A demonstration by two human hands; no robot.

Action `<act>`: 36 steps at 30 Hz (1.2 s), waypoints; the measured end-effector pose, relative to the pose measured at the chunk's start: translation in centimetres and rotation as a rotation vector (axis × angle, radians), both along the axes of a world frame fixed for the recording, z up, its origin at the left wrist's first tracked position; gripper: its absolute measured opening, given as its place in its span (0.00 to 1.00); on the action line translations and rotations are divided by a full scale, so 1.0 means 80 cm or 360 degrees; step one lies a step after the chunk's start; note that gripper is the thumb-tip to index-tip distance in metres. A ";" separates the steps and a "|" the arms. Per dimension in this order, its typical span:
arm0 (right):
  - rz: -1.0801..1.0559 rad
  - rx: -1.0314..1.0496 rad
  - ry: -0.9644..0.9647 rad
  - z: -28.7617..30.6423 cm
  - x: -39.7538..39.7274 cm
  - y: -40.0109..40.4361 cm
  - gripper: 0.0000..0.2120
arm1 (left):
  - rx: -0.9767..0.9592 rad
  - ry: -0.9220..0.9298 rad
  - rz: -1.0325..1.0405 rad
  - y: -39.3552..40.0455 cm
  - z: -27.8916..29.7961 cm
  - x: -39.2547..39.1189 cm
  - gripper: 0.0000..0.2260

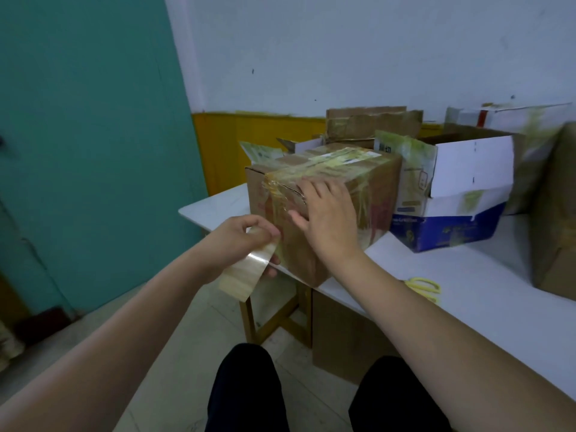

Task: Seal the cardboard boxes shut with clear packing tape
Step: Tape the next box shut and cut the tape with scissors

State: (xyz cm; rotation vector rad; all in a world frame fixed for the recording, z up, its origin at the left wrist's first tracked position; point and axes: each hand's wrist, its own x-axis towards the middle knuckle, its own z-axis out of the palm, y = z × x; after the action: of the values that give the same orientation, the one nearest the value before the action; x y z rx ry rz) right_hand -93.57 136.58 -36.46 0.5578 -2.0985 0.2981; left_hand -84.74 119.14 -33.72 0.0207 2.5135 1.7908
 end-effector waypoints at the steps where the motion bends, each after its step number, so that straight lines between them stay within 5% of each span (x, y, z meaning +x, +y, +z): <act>1: 0.0005 0.0027 -0.0065 0.003 0.005 0.000 0.27 | 0.0011 0.0029 0.0003 0.003 -0.001 0.003 0.07; 4: 0.0133 -0.0152 -0.0348 0.005 0.027 0.019 0.34 | 0.0092 0.0049 -0.0056 0.014 -0.004 0.020 0.09; 7: 0.0600 -0.0712 -0.0588 0.001 0.078 0.060 0.23 | 0.0352 0.0040 -0.0126 0.036 -0.001 0.041 0.09; 10: 0.0804 -0.0777 -0.0829 0.003 0.123 0.091 0.17 | 0.0538 0.0014 -0.0264 0.075 -0.001 0.058 0.08; 15: 0.0708 -0.0838 -0.0920 0.021 0.160 0.140 0.11 | 0.0785 -0.0160 -0.0478 0.137 0.004 0.077 0.11; 25: 0.0287 -0.0544 -0.0700 0.021 0.203 0.201 0.07 | 0.0769 -0.0246 -0.0873 0.196 -0.014 0.084 0.14; 32: 0.0248 -0.1120 -0.1068 0.007 0.224 0.222 0.10 | 0.0769 -0.0132 -0.0959 0.222 -0.024 0.083 0.17; 36: 0.0249 -0.1336 -0.1003 0.002 0.228 0.222 0.08 | 0.0721 -0.0066 -0.0999 0.233 -0.032 0.080 0.20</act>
State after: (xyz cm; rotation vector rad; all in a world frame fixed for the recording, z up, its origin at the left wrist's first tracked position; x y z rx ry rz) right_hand -75.35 154.32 -36.29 0.1086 -2.2305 1.5131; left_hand -78.35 137.75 -36.30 0.6913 1.7248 1.9616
